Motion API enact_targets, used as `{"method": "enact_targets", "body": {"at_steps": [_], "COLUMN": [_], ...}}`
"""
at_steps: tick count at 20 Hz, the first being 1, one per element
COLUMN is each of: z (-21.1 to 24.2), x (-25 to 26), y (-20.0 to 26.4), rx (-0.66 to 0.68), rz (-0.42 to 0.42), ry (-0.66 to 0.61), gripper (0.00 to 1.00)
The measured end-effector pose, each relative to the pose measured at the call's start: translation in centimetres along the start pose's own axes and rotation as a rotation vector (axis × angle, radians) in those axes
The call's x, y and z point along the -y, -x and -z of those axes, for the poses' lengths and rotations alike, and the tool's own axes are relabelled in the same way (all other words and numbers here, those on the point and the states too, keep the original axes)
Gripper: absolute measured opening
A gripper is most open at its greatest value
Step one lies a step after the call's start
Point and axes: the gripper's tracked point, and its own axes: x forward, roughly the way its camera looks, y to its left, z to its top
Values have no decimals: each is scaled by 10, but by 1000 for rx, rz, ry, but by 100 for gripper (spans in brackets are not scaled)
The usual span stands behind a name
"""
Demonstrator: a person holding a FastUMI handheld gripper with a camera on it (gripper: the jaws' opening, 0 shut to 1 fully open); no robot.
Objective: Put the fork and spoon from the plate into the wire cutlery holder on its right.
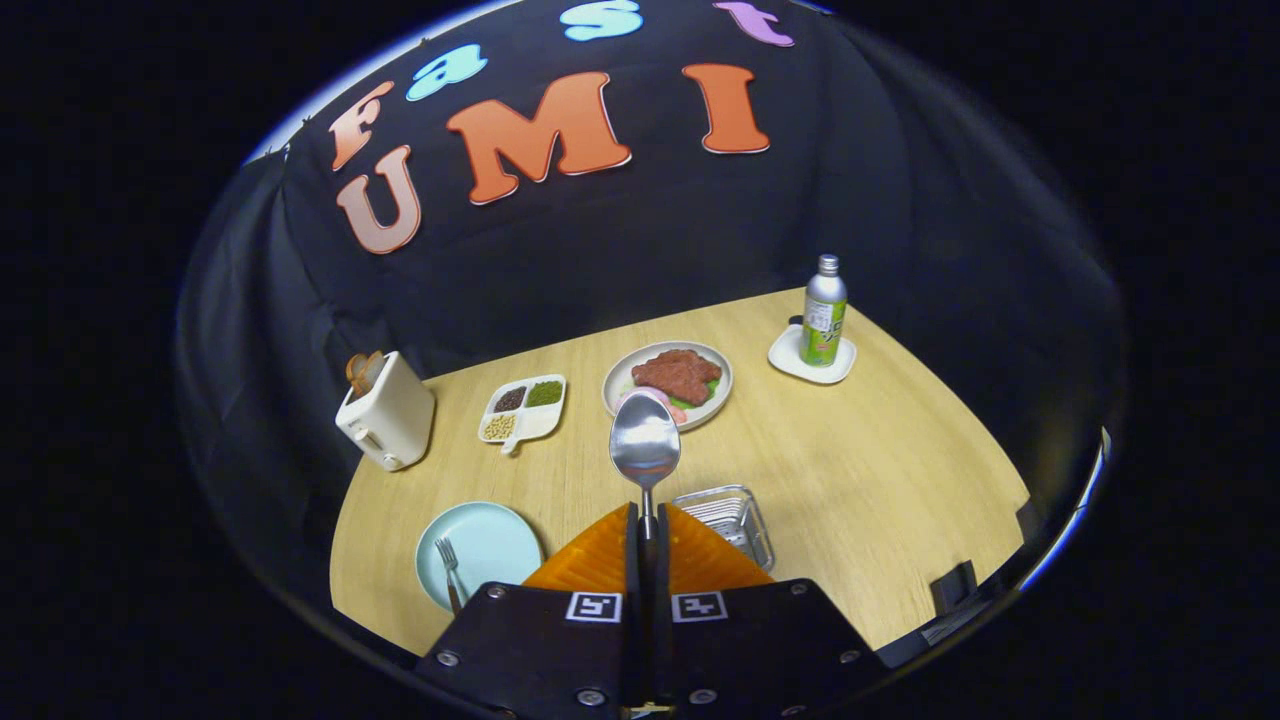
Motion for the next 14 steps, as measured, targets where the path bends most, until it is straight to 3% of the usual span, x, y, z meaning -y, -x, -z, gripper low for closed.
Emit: {"method": "enact_targets", "body": {"at_steps": [5,14], "z": [27,82], "x": [30,33], "y": [-7,-39], "rx": [-104,-362], "rz": [19,16], "ry": [36,116], "gripper": [4,4]}}
